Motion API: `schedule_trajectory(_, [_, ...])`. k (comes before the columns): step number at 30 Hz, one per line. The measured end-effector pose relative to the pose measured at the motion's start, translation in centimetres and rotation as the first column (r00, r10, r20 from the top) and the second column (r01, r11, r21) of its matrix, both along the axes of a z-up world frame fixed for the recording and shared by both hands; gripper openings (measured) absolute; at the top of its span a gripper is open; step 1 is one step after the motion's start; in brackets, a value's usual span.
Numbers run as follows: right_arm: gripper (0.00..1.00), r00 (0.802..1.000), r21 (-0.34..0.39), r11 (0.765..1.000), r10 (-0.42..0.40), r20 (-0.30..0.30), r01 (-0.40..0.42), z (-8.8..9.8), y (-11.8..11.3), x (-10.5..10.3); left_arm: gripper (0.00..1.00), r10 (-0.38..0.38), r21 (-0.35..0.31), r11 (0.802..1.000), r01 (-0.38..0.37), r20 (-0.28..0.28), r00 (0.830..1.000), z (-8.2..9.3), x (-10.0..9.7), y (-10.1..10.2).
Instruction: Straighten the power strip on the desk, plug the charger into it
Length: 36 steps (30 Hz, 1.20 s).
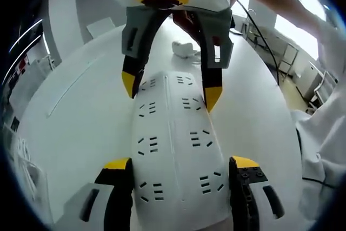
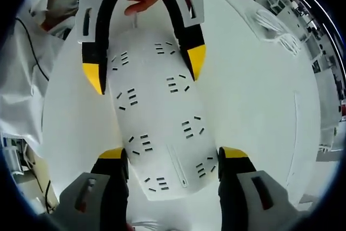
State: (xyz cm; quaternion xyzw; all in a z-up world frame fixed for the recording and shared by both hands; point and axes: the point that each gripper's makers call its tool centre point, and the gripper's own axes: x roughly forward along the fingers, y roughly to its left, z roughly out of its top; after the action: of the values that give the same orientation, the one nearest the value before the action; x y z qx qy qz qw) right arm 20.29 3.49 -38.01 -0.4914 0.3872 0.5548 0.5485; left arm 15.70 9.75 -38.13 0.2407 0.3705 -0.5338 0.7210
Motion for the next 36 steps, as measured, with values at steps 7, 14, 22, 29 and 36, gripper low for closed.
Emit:
schedule_trajectory(7, [0.67,1.000,0.027,0.999,-0.021,0.002,0.021,0.1,-0.1,-0.4,0.73,-0.016,-0.004,1.000,0.016,0.000,1.000,0.0,-0.1,0.0])
schedule_trajectory(14, [0.67,0.999,0.034,0.999,-0.042,0.004,0.042,0.2,-0.1,-0.6,0.73,-0.020,0.007,1.000,0.020,0.002,1.000,0.0,0.0,-0.1])
schedule_trajectory(22, [0.67,0.997,0.031,0.997,-0.074,0.003,0.074,0.2,-0.2,-0.6,0.73,-0.044,-0.008,0.999,0.044,0.002,0.999,0.1,0.0,-0.2])
schedule_trajectory(29, [0.66,0.995,0.022,0.995,-0.097,0.005,0.097,0.2,-0.4,-1.2,0.73,-0.063,-0.018,0.998,0.063,0.004,0.998,0.1,-0.1,-0.3])
schedule_trajectory(36, [0.67,0.993,0.028,0.992,-0.120,0.005,0.119,0.2,-0.6,-1.3,0.73,-0.066,-0.015,0.998,0.066,0.009,0.998,0.1,-0.1,-0.5])
